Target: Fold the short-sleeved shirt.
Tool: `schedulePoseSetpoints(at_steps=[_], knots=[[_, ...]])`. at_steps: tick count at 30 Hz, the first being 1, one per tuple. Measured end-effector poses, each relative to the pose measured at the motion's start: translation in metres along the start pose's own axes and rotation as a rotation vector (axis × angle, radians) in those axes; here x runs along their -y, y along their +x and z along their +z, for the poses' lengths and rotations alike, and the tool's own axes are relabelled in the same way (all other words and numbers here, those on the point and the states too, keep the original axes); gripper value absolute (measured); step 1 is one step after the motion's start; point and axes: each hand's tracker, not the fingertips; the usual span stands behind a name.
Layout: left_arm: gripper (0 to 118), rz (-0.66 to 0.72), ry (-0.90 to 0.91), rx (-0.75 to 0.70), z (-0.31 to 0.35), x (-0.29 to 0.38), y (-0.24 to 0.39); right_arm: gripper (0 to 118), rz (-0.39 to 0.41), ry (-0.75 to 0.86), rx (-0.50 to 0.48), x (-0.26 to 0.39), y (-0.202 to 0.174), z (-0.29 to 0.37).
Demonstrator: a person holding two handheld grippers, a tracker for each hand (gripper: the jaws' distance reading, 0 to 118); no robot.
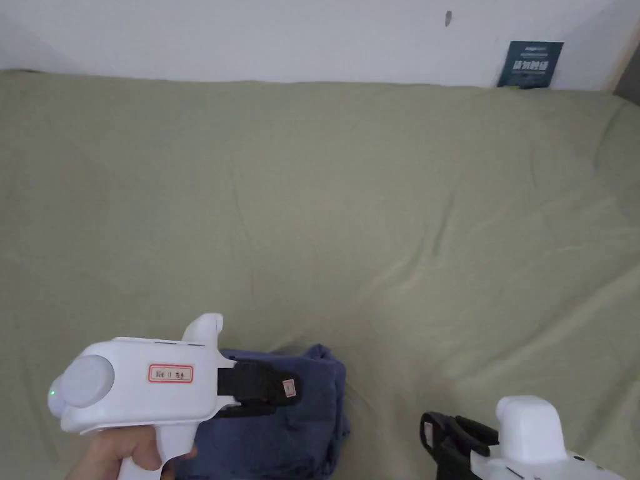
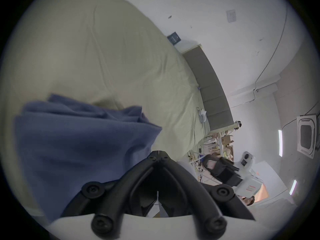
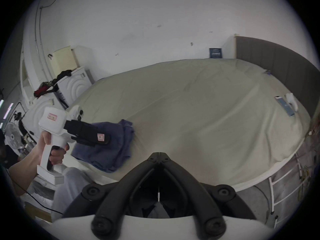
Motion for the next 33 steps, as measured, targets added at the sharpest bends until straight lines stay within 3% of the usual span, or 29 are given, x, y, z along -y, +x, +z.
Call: schedulePoseSetpoints(at_steps=[4,7,9,11,14,16,17,19,20,26,28,30,32,33], knots=[[0,-0.061,0.094,-0.119,0.065,0.002,0.006,2,-0.152,-0.140,-0.315,-0.017,-0.019,-0.062],[0,-0.032,0.132,-0.235,0.094,0.009,-0.002,2,-0.221,-0.236,-0.450,-0.021,-0.028,-0.117],[0,-0.012,0.114,-0.258,0.103,0.008,-0.021,2,-0.323,-0.296,-0.544,-0.017,-0.021,-0.150],[0,0.014,0.099,-0.276,0.107,0.010,-0.036,2,-0.430,-0.361,-0.592,-0.009,-0.005,-0.172],[0,0.051,0.086,-0.291,0.103,0.005,-0.062,2,-0.453,-0.428,-0.540,0.006,0.022,-0.192],[2,0.063,0.079,-0.271,0.098,0.003,-0.074,2,-0.564,-0.427,-0.634,0.013,0.034,-0.192],[26,0.076,0.075,-0.247,0.096,0.000,-0.084,2,-0.582,-0.416,-0.630,0.012,0.036,-0.190],[99,0.107,0.048,-0.138,0.085,-0.003,-0.095,2,-0.534,-0.411,-0.610,0.010,0.031,-0.189],[118,0.124,0.027,-0.103,0.077,-0.003,-0.100,2,-0.525,-0.408,-0.605,0.011,0.029,-0.187],[117,0.102,-0.054,-0.027,0.035,-0.007,-0.119,2,-0.573,-0.411,-0.633,0.014,0.036,-0.189],[114,0.110,-0.016,0.105,0.028,-0.008,-0.119,2,-0.579,-0.413,-0.639,0.014,0.037,-0.189],[93,0.141,-0.040,0.144,0.018,-0.010,-0.126,2,-0.579,-0.414,-0.640,0.013,0.037,-0.189],[26,0.124,-0.028,0.057,0.018,-0.011,-0.133,2,-0.575,-0.414,-0.631,0.011,0.035,-0.187],[26,0.136,-0.022,-0.017,0.019,-0.009,-0.134,2,-0.553,-0.401,-0.616,0.009,0.033,-0.184]])
